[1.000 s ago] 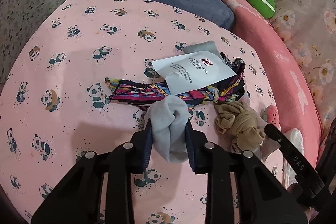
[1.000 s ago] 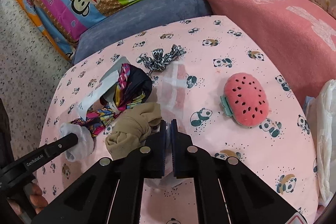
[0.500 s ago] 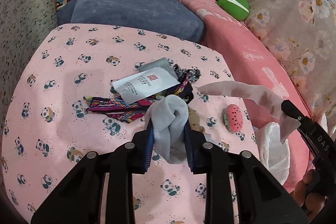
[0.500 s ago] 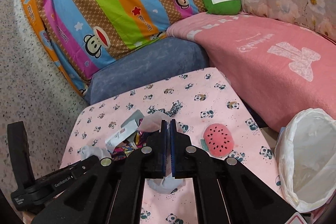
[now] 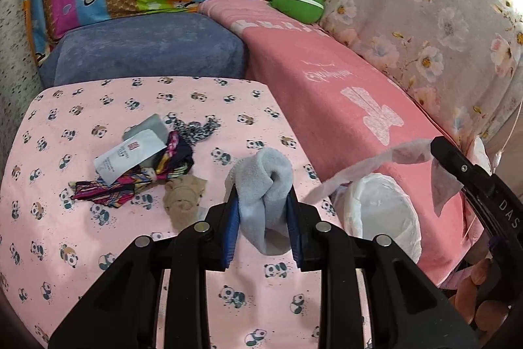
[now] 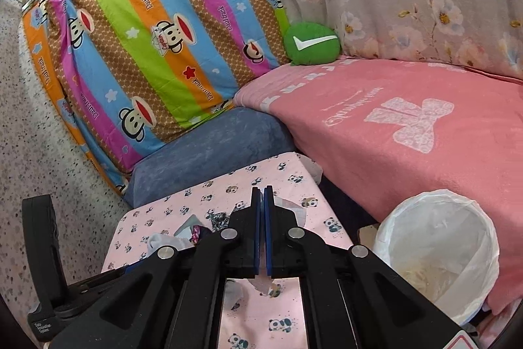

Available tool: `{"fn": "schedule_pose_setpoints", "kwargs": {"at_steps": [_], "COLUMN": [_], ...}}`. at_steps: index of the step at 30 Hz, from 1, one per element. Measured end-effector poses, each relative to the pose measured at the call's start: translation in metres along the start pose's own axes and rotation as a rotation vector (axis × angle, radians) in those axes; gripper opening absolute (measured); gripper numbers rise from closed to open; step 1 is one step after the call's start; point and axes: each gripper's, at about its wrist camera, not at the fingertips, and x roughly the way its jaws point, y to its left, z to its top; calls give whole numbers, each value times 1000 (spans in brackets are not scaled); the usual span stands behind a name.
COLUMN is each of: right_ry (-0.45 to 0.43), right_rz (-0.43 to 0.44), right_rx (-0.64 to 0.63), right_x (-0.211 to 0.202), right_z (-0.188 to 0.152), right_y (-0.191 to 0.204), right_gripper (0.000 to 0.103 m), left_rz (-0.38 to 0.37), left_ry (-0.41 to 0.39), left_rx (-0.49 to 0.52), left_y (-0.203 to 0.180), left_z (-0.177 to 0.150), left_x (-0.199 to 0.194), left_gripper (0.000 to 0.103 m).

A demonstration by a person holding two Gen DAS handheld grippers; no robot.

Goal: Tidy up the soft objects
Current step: 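Carry the grey sock and plastic bag over the white bin and release both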

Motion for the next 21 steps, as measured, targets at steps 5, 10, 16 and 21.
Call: {"fn": "schedule_pose_setpoints", "kwargs": {"at_steps": [5, 10, 16, 21], "right_ry": [-37, -67, -85, -88], "right_rz": [-48, -104, -165, -199], "right_rx": [37, 89, 154, 188], "right_x": [-19, -36, -50, -57], "right_z": [7, 9, 8, 3], "right_y": [-33, -73, -117, -146], "right_gripper": [2, 2, 2, 2], "left_rz": [-44, -89, -148, -199], "left_ry": [17, 47, 78, 111], "left_rx": [73, 131, 198, 245], "left_y": [-45, -84, -128, -162], "left_z": [-4, -10, -18, -25], "left_x": [10, 24, 38, 50], "left_gripper": [25, 25, 25, 26]}}
